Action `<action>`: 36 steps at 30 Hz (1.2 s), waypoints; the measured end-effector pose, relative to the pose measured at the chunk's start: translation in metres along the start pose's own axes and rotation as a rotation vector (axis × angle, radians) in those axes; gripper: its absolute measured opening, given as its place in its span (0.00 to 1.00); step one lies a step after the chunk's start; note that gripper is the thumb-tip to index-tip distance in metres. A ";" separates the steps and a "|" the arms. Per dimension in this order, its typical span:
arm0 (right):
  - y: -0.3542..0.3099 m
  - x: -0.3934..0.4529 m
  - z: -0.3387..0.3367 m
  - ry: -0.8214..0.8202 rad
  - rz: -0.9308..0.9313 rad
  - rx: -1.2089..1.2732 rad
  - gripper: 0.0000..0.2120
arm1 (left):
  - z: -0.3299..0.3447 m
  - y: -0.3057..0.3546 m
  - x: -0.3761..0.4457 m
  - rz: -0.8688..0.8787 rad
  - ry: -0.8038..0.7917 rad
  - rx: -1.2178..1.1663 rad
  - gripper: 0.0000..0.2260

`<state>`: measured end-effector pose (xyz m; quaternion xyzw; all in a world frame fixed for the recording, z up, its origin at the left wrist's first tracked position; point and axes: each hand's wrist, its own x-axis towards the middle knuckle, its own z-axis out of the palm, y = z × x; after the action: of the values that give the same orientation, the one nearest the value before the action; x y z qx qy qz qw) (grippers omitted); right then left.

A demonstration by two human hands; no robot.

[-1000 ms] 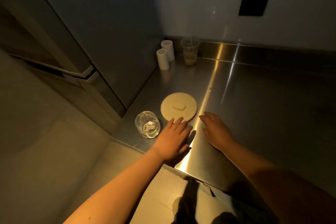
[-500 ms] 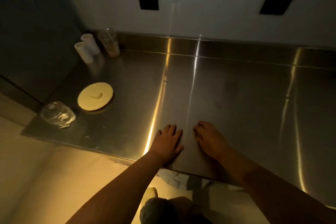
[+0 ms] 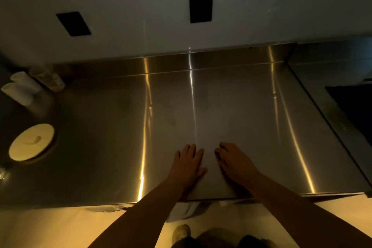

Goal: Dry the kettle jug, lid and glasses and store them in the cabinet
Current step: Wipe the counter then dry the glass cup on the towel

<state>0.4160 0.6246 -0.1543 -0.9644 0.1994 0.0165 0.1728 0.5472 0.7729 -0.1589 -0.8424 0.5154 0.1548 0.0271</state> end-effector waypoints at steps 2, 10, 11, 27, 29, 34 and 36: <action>0.033 -0.013 -0.010 -0.018 -0.010 -0.016 0.21 | 0.001 0.036 0.016 -0.010 0.001 -0.004 0.31; 0.176 -0.075 -0.057 -0.084 -0.040 -0.080 0.22 | 0.006 0.198 0.058 -0.031 0.005 -0.037 0.29; 0.191 -0.082 -0.062 -0.087 -0.031 -0.075 0.22 | 0.005 0.215 0.062 -0.013 -0.001 -0.033 0.29; 0.357 -0.150 -0.110 -0.046 0.009 -0.063 0.20 | 0.001 0.394 0.142 0.053 -0.001 -0.008 0.28; 0.383 -0.157 -0.124 -0.042 -0.030 -0.088 0.20 | 0.000 0.424 0.151 0.015 0.014 -0.023 0.28; 0.461 -0.179 -0.171 -0.034 -0.163 -0.167 0.24 | -0.002 0.506 0.173 -0.108 0.097 -0.103 0.29; 0.481 -0.184 -0.188 -0.030 -0.199 -0.193 0.24 | -0.008 0.527 0.181 -0.129 0.145 -0.138 0.29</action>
<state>0.0523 0.2162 -0.1169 -0.9913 0.0974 0.0326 0.0827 0.1630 0.3695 -0.1433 -0.8827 0.4487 0.1265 -0.0585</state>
